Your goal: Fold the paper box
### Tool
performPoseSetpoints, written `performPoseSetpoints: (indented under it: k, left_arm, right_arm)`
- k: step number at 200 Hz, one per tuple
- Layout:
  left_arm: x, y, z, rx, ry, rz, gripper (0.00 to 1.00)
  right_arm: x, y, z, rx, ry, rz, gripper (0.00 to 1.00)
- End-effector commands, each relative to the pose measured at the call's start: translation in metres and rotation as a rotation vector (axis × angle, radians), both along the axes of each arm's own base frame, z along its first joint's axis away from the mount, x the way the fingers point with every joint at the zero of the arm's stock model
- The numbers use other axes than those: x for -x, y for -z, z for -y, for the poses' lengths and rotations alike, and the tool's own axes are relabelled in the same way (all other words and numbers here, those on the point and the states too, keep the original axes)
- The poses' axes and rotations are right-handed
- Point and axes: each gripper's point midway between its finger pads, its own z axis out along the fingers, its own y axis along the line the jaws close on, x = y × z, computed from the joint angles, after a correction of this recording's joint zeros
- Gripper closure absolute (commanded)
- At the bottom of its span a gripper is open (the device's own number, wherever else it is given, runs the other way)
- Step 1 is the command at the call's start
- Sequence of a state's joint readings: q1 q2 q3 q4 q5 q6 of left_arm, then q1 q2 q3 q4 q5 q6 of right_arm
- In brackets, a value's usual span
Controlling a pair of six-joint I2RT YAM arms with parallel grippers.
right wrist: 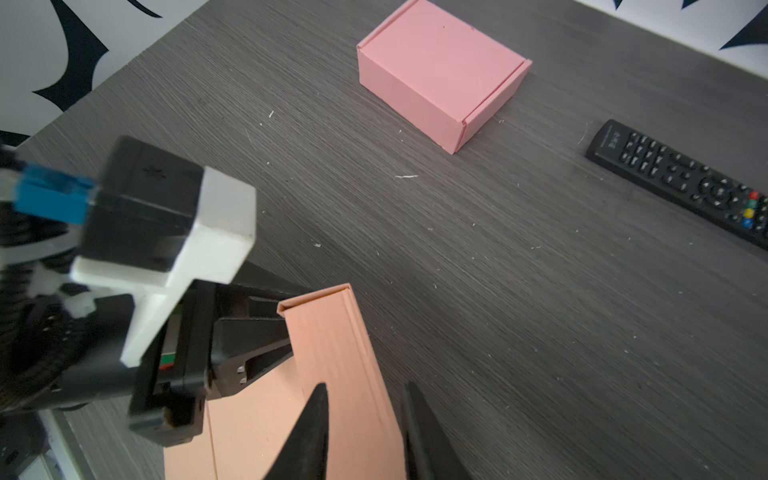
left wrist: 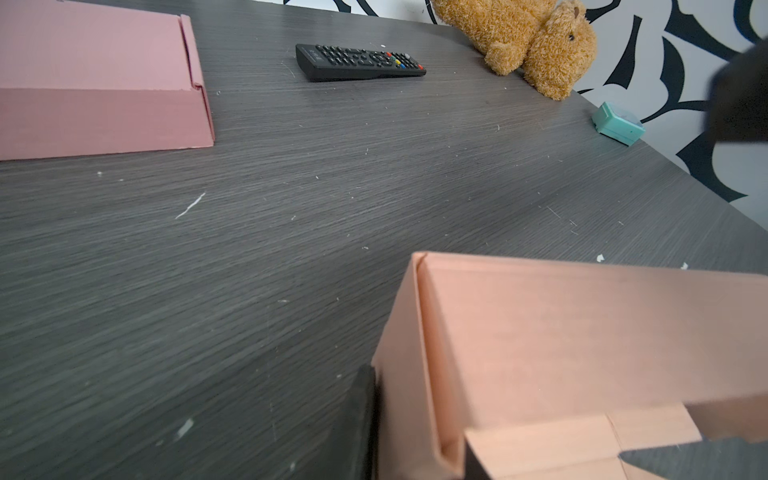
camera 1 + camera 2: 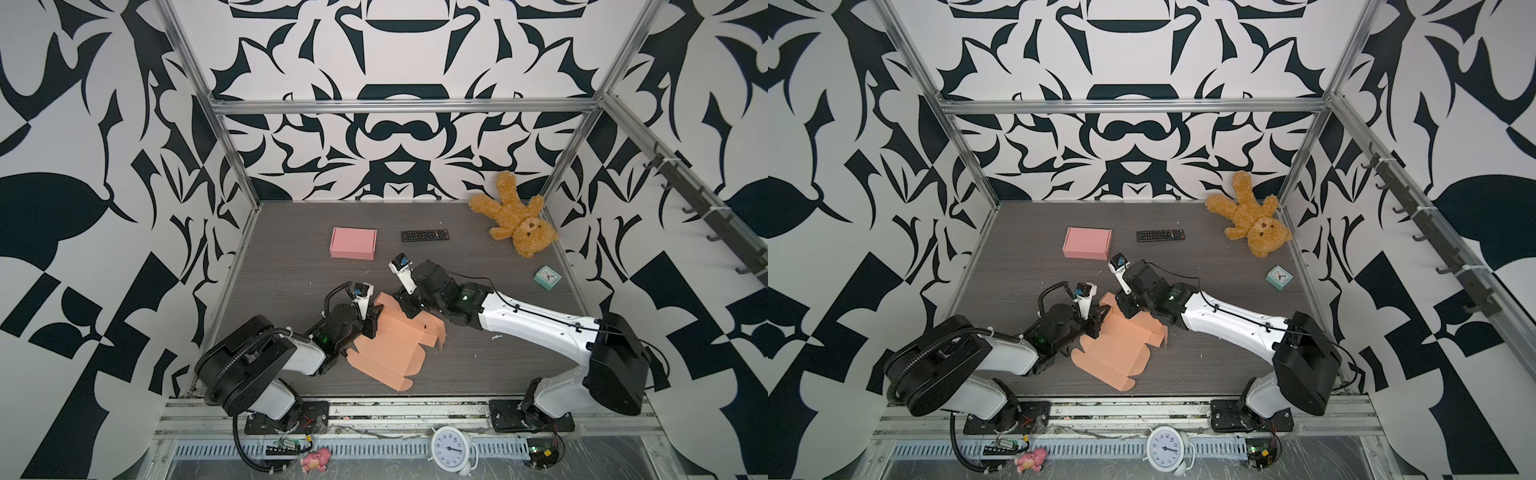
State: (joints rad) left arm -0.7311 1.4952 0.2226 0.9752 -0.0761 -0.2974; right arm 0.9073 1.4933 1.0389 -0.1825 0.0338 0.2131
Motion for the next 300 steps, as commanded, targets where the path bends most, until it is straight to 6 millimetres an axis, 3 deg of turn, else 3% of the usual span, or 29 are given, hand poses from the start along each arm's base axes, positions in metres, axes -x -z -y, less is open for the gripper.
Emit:
performPoseSetpoints:
  k: [1, 40, 80, 136, 189, 244, 300]
  left_arm:
    - [-0.003, -0.001, 0.002, -0.014, -0.006, 0.011, 0.79]
    - [-0.002, -0.001, 0.004, -0.021, -0.003, 0.013, 0.78]
    - [0.001, -0.002, 0.000, -0.018, -0.009, 0.014, 0.77]
    - [-0.001, -0.001, -0.007, -0.031, -0.044, 0.008, 0.81]
    - [0.000, -0.001, -0.008, -0.036, -0.049, 0.009, 0.82]
    - [0.003, 0.008, -0.011, -0.069, -0.055, 0.002, 0.76]
    - [0.006, 0.016, -0.009, -0.096, -0.049, -0.007, 0.73]
  right_arm:
    - [-0.007, -0.007, -0.016, -0.090, 0.000, -0.026, 0.69]
    - [-0.009, 0.012, -0.032, -0.111, -0.019, -0.081, 0.70]
    - [-0.007, 0.023, -0.031, -0.108, -0.016, -0.113, 0.72]
    - [0.005, 0.022, -0.029, -0.160, -0.015, -0.160, 0.73]
    - [0.026, 0.007, -0.040, -0.369, -0.032, -0.259, 0.74]
    - [0.031, 0.024, -0.037, -0.323, -0.017, -0.274, 0.75]
    - [0.027, 0.025, -0.025, -0.264, 0.010, -0.230, 0.76]
